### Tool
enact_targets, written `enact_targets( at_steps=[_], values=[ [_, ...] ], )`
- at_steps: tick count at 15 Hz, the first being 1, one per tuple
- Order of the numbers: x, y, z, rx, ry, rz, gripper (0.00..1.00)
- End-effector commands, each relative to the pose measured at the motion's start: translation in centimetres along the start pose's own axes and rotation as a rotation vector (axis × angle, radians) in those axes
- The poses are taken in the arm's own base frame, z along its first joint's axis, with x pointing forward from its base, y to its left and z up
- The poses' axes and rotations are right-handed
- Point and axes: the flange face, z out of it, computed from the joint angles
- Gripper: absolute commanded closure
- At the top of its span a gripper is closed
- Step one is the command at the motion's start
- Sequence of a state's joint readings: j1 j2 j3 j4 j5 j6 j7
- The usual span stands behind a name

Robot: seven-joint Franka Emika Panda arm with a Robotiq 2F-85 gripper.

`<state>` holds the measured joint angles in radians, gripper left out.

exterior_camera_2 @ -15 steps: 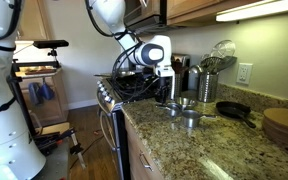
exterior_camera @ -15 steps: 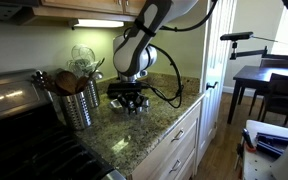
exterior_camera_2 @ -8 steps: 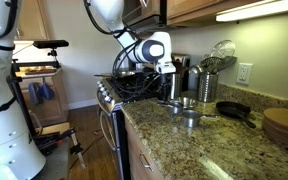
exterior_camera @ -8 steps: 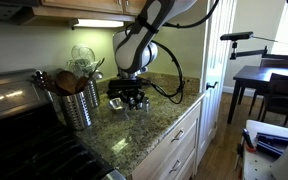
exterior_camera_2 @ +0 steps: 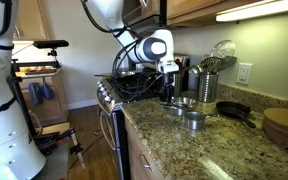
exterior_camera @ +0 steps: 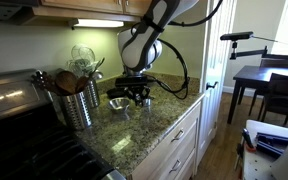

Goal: Stack the cups

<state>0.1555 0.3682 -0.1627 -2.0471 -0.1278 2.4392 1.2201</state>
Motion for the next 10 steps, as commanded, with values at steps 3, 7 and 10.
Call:
enact_targets(
  at_steps=[3, 7, 10],
  values=[
    [1.3, 1.7, -2.6, -0.023, 0.040, 0.024, 0.85],
    [2.0, 1.6, -2.6, -0.010, 0.044, 0.009, 0.86],
    [2.7, 1.7, -2.4, -0.008, 0.053, 0.014, 0.87]
  ],
)
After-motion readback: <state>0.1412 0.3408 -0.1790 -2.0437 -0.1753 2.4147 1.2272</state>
